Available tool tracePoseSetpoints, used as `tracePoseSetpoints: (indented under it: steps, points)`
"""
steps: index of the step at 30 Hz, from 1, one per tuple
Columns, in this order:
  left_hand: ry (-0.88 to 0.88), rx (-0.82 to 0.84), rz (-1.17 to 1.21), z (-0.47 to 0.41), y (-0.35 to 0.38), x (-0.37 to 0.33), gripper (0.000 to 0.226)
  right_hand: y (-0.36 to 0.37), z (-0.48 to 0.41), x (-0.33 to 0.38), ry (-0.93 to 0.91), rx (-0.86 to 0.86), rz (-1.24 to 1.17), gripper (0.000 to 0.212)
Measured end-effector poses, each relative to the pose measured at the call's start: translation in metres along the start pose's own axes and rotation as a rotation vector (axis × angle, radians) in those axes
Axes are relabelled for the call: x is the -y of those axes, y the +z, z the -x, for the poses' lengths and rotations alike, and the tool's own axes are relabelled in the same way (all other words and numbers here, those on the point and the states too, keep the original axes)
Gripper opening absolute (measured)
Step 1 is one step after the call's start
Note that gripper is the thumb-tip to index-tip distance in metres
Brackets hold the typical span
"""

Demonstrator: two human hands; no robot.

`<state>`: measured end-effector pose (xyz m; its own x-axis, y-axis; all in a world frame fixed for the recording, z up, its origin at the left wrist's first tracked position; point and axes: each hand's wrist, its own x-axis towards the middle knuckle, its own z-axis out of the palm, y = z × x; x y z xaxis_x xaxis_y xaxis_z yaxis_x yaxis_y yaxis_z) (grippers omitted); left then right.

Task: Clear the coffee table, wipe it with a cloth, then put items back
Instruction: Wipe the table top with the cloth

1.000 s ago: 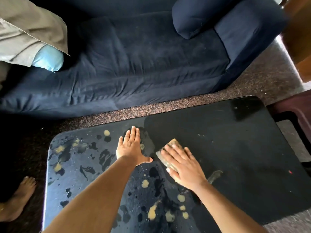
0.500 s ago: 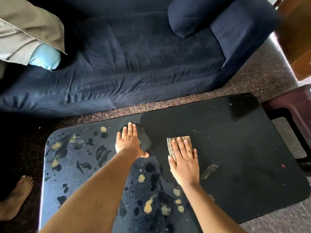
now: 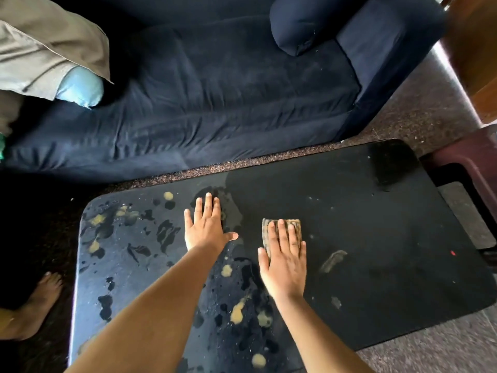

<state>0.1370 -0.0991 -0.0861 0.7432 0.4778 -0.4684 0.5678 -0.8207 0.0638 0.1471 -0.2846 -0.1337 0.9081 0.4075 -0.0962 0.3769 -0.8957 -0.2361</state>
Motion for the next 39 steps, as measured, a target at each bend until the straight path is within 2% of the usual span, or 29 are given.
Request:
tracePoseSetpoints:
  steps: [1,5,6,7,10,12,14,19,22,24,26,29,31,33,36,39]
  points:
    - [0.015,-0.044,0.006,0.005,0.004,0.000,0.097,0.001,0.004,0.006,-0.037,0.007,-0.012,0.064]
    - [0.089,-0.194,0.100,0.034,0.021,0.006,0.084,-0.003,0.011,-0.032,-0.577,0.103,0.138,0.063]
    - [0.100,-0.210,0.133,0.043,0.026,0.009,0.082,-0.005,0.009,-0.044,-0.633,0.115,0.173,0.063]
    - [0.112,-0.222,0.158,0.053,0.031,0.012,0.080,-0.007,0.009,-0.050,-0.604,0.114,0.187,0.063]
    - [0.152,-0.228,0.117,0.080,0.046,0.020,0.083,-0.009,0.017,-0.038,-0.228,0.092,0.096,0.062]
    - [0.159,-0.167,0.051,0.095,0.059,0.023,0.091,-0.004,0.029,-0.014,-0.077,0.052,0.023,0.062]
    - [0.159,-0.128,0.016,0.105,0.070,0.025,0.096,0.001,0.040,0.003,-0.081,0.034,-0.019,0.064]
    - [0.085,-0.085,0.032,0.116,0.073,0.027,0.094,-0.004,0.038,-0.028,-0.331,0.081,0.109,0.062]
    - [0.060,-0.050,0.061,0.117,0.069,0.026,0.087,-0.011,0.033,-0.056,-0.180,0.066,0.145,0.061]
    - [0.045,-0.028,0.080,0.117,0.066,0.025,0.088,-0.010,0.034,-0.050,-0.045,0.048,0.102,0.061]
    - [0.047,-0.014,0.075,0.116,0.063,0.024,0.088,-0.005,0.042,-0.029,-0.009,0.025,0.050,0.062]
    - [0.047,0.006,0.066,0.114,0.063,0.024,0.090,0.002,0.060,-0.006,-0.187,0.032,0.017,0.062]
    - [0.046,0.027,0.070,0.114,0.062,0.024,0.092,0.000,0.061,-0.016,-0.329,0.065,0.048,0.061]
    - [0.043,0.045,0.077,0.114,0.060,0.024,0.093,-0.003,0.055,-0.039,-0.364,0.080,0.102,0.060]
    - [0.040,0.059,0.078,0.114,0.059,0.024,0.094,-0.009,0.052,-0.061,-0.129,0.076,0.112,0.060]
    - [0.030,0.063,0.086,0.115,0.058,0.021,0.094,-0.004,0.061,-0.040,0.019,0.047,0.059,0.062]
